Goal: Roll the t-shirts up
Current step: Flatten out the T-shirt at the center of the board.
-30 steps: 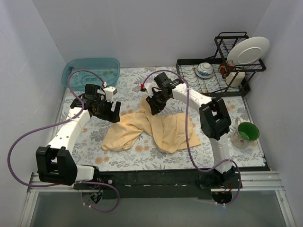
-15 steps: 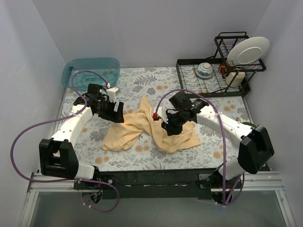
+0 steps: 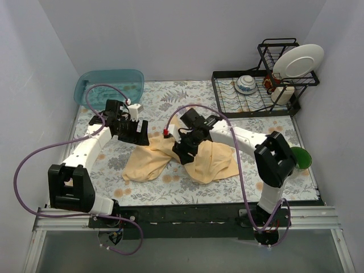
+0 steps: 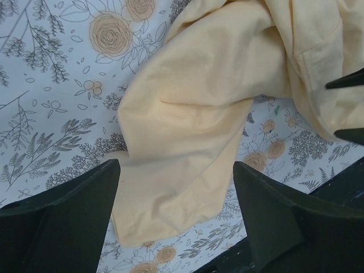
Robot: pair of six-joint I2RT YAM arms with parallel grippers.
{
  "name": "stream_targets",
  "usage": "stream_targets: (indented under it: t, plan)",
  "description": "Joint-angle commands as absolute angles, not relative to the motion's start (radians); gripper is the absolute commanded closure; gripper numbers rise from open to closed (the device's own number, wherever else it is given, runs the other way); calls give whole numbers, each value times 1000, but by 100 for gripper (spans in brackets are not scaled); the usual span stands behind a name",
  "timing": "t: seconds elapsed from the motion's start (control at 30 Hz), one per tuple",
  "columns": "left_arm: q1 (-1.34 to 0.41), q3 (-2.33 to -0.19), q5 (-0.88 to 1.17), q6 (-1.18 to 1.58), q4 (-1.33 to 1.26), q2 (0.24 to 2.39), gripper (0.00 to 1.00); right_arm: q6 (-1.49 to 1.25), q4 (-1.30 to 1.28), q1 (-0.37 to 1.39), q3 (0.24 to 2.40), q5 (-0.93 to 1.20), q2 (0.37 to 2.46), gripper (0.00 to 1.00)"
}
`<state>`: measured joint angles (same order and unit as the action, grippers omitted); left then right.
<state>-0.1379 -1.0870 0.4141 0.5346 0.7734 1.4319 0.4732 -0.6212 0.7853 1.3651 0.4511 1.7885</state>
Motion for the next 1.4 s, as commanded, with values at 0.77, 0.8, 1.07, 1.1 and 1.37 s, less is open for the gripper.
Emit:
stream_targets:
  t: [0.77, 0.8, 1.07, 1.1, 1.37]
  plan:
    - [-2, -1095, 480, 584, 729, 1290, 19, 176, -580, 1009, 1310, 5, 1743, 46]
    - [-2, -1095, 483, 586, 729, 1290, 19, 175, -577, 1009, 1304, 5, 1741, 46]
    - [-2, -1095, 485, 586, 732, 1301, 19, 170, -571, 1009, 1278, -29, 1759, 46]
    - [-2, -1095, 483, 586, 732, 1299, 19, 167, -571, 1008, 1272, -40, 1764, 46]
    - [-2, -1083, 482, 586, 733, 1295, 19, 169, -561, 1005, 1252, -63, 1799, 60]
